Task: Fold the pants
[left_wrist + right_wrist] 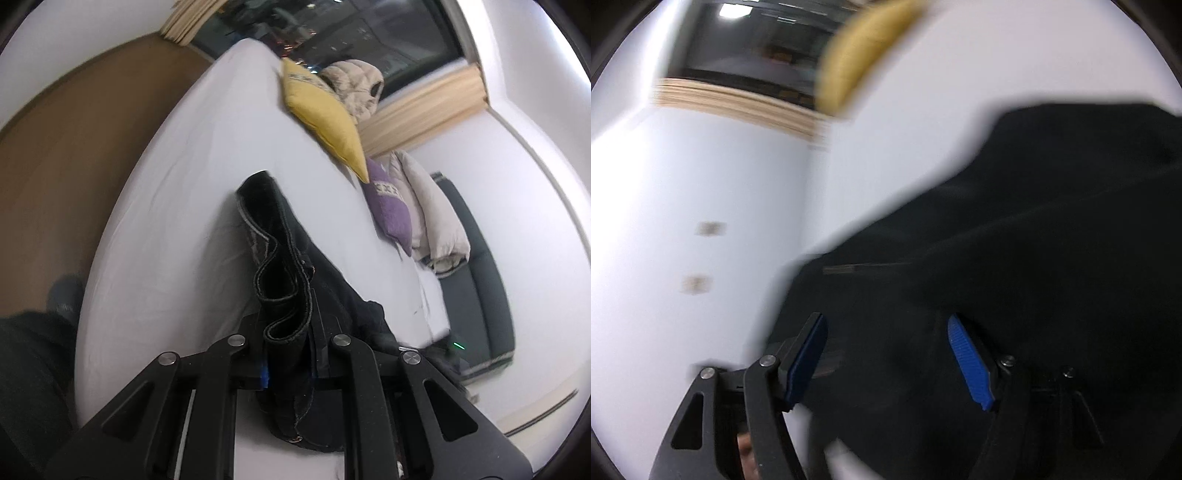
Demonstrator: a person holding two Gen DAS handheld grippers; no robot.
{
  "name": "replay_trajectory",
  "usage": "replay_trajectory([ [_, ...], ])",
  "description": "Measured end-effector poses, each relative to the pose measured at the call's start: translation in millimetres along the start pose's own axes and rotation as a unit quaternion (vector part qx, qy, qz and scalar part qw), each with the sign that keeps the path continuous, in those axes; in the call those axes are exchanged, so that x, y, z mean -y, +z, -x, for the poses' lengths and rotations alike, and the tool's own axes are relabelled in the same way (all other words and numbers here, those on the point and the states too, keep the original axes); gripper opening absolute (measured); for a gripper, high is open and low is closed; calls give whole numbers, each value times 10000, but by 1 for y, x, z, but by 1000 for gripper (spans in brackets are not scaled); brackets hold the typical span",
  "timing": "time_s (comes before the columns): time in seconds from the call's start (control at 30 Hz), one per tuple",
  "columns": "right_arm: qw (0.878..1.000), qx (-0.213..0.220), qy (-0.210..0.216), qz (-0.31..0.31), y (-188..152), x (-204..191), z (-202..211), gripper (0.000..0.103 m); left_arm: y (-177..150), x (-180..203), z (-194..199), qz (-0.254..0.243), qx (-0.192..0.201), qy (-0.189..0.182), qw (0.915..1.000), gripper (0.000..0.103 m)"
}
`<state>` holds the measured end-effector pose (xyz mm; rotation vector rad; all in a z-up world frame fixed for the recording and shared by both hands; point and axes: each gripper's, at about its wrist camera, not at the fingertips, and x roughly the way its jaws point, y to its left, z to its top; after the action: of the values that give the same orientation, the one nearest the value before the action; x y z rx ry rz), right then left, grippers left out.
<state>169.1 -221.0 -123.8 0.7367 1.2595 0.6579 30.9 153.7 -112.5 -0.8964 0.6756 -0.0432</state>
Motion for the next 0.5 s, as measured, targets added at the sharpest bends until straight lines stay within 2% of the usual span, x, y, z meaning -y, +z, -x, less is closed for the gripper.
replay_trajectory([
  [0.07,9997,117,191,-13,6,7,-1,64,0,16,0,-279,3,29,9996,12],
  [0.23,9996,17,276,-17,7,5,4,65,-4,49,-6,-685,-94,-43,9976,12],
  [0.3,9971,-10,674,-340,9,0,14,68,-6,57,-6,-822,-114,-18,9966,12],
  [0.33,9962,56,814,-289,11,-5,18,71,-6,60,-5,-853,-123,-2,9963,12],
  [0.4,9976,266,630,83,19,-18,25,82,-7,61,-4,-834,-142,30,9964,12],
  [0.47,9995,173,258,-82,27,-4,12,83,-8,62,-3,-823,-165,42,9965,12],
  [0.5,9992,160,227,-289,31,13,2,82,-7,64,-2,-819,-174,50,9965,12],
])
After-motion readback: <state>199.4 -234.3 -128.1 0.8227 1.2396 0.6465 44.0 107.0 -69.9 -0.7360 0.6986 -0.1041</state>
